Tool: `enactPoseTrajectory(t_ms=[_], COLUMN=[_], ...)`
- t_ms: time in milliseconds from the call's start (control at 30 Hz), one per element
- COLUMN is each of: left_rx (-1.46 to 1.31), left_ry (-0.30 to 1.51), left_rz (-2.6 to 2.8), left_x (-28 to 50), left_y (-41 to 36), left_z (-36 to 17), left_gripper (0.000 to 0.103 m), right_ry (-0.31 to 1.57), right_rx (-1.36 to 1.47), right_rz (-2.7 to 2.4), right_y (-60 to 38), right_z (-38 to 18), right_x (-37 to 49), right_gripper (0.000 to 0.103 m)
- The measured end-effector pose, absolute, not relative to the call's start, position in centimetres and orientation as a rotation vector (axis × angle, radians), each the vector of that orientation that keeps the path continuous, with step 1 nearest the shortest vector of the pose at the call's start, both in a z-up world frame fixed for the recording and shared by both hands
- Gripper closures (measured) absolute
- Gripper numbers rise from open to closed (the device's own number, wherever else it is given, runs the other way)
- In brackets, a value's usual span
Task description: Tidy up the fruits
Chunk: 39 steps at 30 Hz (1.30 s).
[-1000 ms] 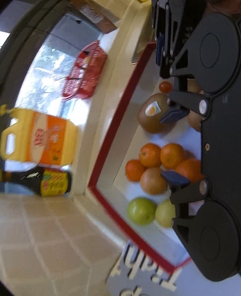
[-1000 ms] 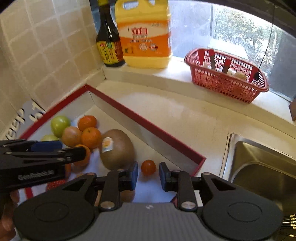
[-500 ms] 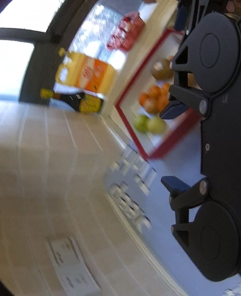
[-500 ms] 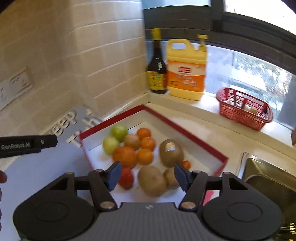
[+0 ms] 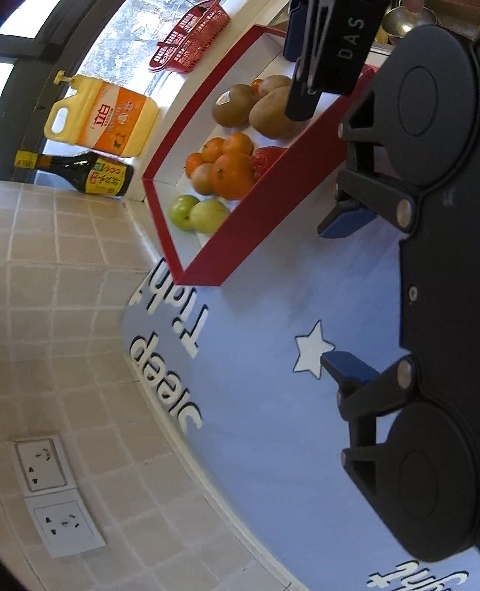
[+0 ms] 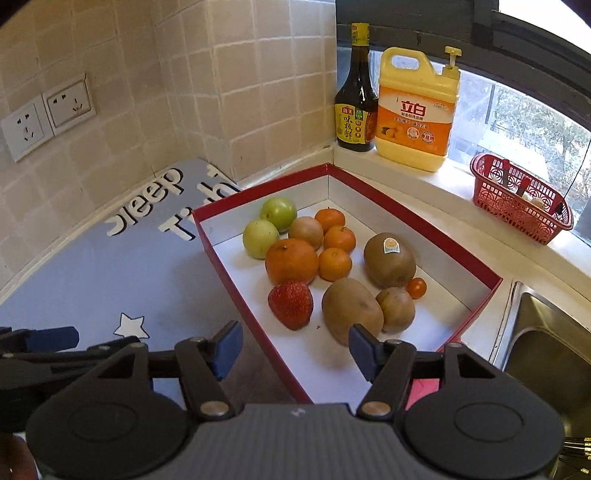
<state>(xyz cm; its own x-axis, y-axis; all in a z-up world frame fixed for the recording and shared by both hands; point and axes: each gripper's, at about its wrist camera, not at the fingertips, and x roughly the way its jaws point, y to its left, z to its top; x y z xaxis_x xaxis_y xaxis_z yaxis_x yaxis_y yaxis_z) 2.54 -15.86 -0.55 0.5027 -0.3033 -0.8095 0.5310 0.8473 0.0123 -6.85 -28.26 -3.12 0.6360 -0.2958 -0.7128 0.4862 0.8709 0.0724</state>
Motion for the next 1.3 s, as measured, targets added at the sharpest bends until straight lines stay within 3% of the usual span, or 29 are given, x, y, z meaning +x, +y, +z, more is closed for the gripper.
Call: enactPoseTrajectory(t_ms=[1300], left_rx=[0.316], left_ry=[0.924], left_rz=[-0.551], left_x=[1.9], left_y=[-17.5], left_z=[-1.0], left_gripper=[0.023], right_ry=[0.777], right_rx=[0.281], right_rz=[-0.487], right_y=[-28.9], right_z=[-3.8], right_x=[-6.7], right_gripper=[0.032])
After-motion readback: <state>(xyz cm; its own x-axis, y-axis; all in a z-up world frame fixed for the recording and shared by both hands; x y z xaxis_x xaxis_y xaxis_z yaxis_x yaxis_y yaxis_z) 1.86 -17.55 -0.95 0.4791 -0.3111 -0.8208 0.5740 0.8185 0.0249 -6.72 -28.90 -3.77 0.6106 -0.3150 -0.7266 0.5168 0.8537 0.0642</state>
